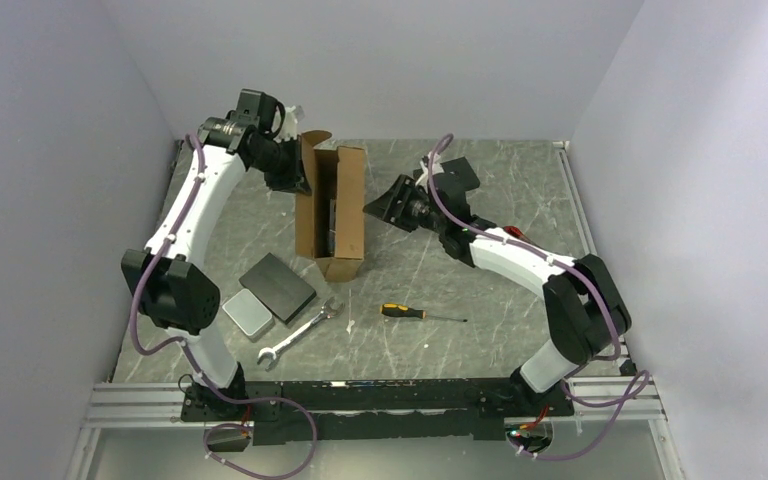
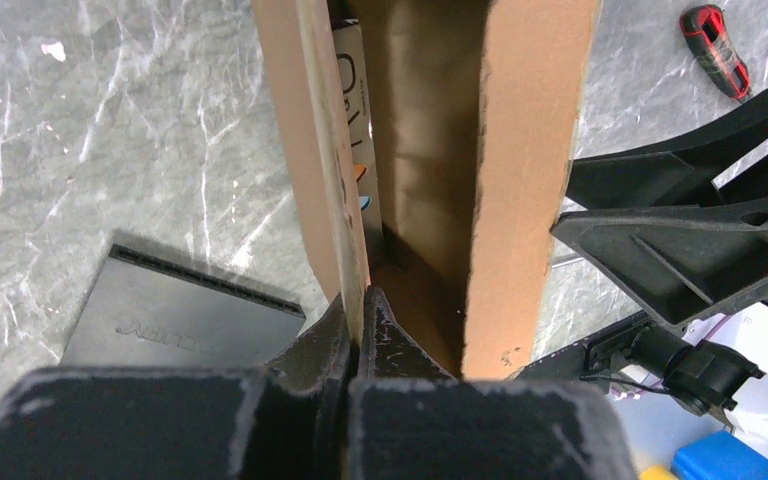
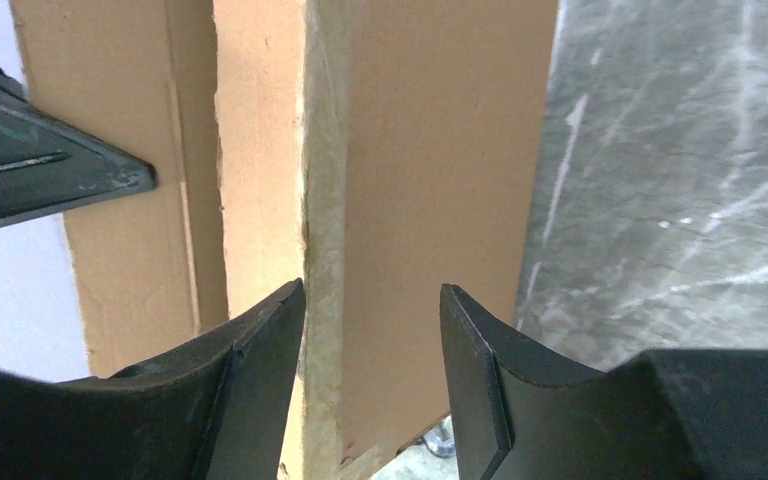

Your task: Unpack the express box

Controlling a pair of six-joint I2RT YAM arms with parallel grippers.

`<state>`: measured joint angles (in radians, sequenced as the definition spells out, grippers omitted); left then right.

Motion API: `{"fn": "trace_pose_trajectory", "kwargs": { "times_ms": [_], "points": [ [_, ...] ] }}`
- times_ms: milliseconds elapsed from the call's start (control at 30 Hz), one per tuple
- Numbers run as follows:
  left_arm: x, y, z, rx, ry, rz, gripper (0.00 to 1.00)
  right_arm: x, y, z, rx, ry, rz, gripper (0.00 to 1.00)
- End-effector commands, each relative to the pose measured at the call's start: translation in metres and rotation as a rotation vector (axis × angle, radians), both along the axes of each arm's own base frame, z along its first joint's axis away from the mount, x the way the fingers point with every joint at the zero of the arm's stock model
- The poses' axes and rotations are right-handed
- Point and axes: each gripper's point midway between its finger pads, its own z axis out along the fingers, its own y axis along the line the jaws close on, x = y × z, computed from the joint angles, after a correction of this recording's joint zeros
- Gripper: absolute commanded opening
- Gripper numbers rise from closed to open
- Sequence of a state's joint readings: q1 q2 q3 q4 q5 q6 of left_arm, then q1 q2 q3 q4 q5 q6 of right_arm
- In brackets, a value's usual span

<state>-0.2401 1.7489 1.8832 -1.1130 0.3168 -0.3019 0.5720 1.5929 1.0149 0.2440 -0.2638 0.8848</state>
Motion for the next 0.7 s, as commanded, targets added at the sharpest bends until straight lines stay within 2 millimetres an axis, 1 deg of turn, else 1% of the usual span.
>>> {"fn": "trace_pose_trajectory", "kwargs": {
  "times_ms": [0,167,267,400,467,533,567,667],
  "points": [
    [0.015,0.000,0.006,0.028,-0.056,-0.024,0.00,-0.005,-0.036,-0.040,-0.098,0.073,-0.069,0.55],
    [0.025,-0.005,0.002,0.020,-0.052,-0.035,0.00,-0.004,-0.072,-0.058,-0.134,0.089,-0.112,0.58],
    [0.031,-0.010,0.003,-0.003,-0.055,-0.043,0.00,-0.005,-0.096,-0.071,-0.166,0.106,-0.143,0.58],
    [0.034,-0.013,0.002,-0.016,-0.055,-0.050,0.00,-0.006,-0.125,-0.081,-0.241,0.105,-0.189,0.59],
    [0.035,-0.013,0.001,-0.011,-0.053,-0.051,0.00,-0.006,-0.135,-0.083,-0.301,0.093,-0.203,0.59],
    [0.035,-0.013,0.005,-0.013,-0.060,-0.051,0.00,-0.006,-0.143,-0.081,-0.358,0.072,-0.206,0.61],
    [0.035,-0.013,0.009,-0.014,-0.067,-0.050,0.00,-0.005,-0.145,-0.076,-0.375,0.048,-0.204,0.62],
    [0.034,-0.008,0.022,0.006,-0.092,-0.042,0.00,-0.010,-0.147,-0.071,-0.408,0.030,-0.169,0.68]
  ]
}}
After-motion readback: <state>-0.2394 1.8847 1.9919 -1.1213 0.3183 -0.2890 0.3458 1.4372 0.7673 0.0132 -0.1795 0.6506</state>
